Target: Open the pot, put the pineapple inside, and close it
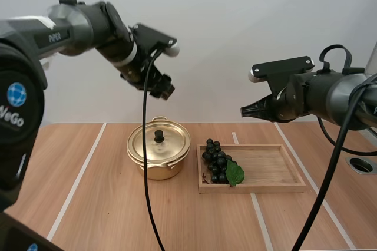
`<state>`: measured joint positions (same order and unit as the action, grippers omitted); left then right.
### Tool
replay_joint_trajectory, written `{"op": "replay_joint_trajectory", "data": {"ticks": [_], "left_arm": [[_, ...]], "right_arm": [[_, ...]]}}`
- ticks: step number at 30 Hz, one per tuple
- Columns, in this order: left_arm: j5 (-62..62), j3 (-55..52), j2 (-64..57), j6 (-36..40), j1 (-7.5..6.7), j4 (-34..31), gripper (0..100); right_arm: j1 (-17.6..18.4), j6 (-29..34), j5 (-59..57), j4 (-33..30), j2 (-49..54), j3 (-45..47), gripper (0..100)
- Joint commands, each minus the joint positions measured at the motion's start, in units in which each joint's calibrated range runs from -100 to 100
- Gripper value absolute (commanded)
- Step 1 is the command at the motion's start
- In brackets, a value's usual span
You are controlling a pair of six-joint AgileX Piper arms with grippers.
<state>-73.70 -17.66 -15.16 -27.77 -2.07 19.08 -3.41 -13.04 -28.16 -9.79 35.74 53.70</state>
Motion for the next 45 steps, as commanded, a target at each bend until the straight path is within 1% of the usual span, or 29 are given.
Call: {"op": "replay_joint_trajectory", "data": {"ticks": [1, 5, 6, 8, 10, 12, 14, 18, 20, 22, 24, 27, 30, 33, 37, 39, 41, 45], "left_arm": [[-1.9, 5.4, -5.2, 0.8, 0.0, -1.4, 100], [-0.6, 10.5, -11.7, 1.1, 0.0, -3.4, 100], [0.7, 11.4, -13.2, 1.2, 0.0, -3.8, 93], [3.4, 12.1, -16.2, 1.4, 0.0, -4.0, 53], [7.4, 12.1, -18.9, 2.6, 0.0, -3.9, 0], [10.2, 12.1, -20.8, 5.0, 0.11, -4.0, 1], [10.4, 12.1, -22.0, 8.0, 0.66, -4.1, 0], [9.6, 12.1, -24.4, 12.2, 2.68, -3.2, 0], [9.5, 11.7, -26.4, 13.4, 3.8, -2.2, 0], [9.5, 10.3, -30.0, 13.6, 4.53, -1.0, 0], [9.7, 8.4, -34.2, 13.6, 4.95, 0.0, 0], [9.5, 4.4, -41.5, 13.6, 4.97, 0.2, 0], [8.0, -0.3, -47.7, 13.6, 5.69, -0.2, 0], [9.5, -5.6, -54.1, 13.6, 6.25, -0.5, 0], [11.1, -12.9, -63.2, 14.0, 6.25, -0.7, 0], [14.6, -17.1, -68.4, 14.0, 6.25, -1.0, 0], [20.6, -21.9, -73.9, 14.0, 6.25, -1.2, 0], [26.8, -30.5, -82.1, 13.9, 6.19, -1.8, 0]], "right_arm": [[-0.3, -0.8, 0.6, -0.3, 0.8, 0.1, 0], [-0.3, -0.8, 1.1, -0.3, 0.8, 0.1, 0], [-0.3, -0.8, 1.4, -0.3, 0.8, 0.1, 0], [-0.3, -0.8, 1.7, -0.3, 0.8, 0.1, 0], [-0.3, -0.8, 2.4, -0.3, 0.8, 0.1, 0], [-0.3, -0.8, 4.2, -0.3, 0.8, 0.1, 0], [-0.3, -0.8, 7.2, -0.3, 1.4, -0.1, 0], [-0.3, -0.8, 13.2, -0.3, 4.9, -1.6, 0], [-0.3, -0.8, 15.1, -0.3, 8.9, -2.3, 0], [-0.3, -0.6, 18.1, -0.3, 13.0, -2.4, 0], [-0.3, -0.6, 22.1, -0.3, 17.5, -2.4, 0], [-0.3, -0.4, 26.4, -0.3, 23.8, -2.4, 0], [-0.3, -0.4, 26.8, -0.3, 27.5, -2.4, 0], [-0.3, -0.4, 27.3, -0.2, 30.8, -2.4, 0], [-0.3, -0.4, 23.3, 2.9, 35.8, -2.4, 0], [-0.3, -0.4, 21.6, 4.8, 38.1, -2.4, 0], [0.0, -0.4, 19.3, 6.1, 39.6, -2.4, 0], [1.7, -0.4, 13.2, 7.4, 41.0, -2.4, 0]]}}
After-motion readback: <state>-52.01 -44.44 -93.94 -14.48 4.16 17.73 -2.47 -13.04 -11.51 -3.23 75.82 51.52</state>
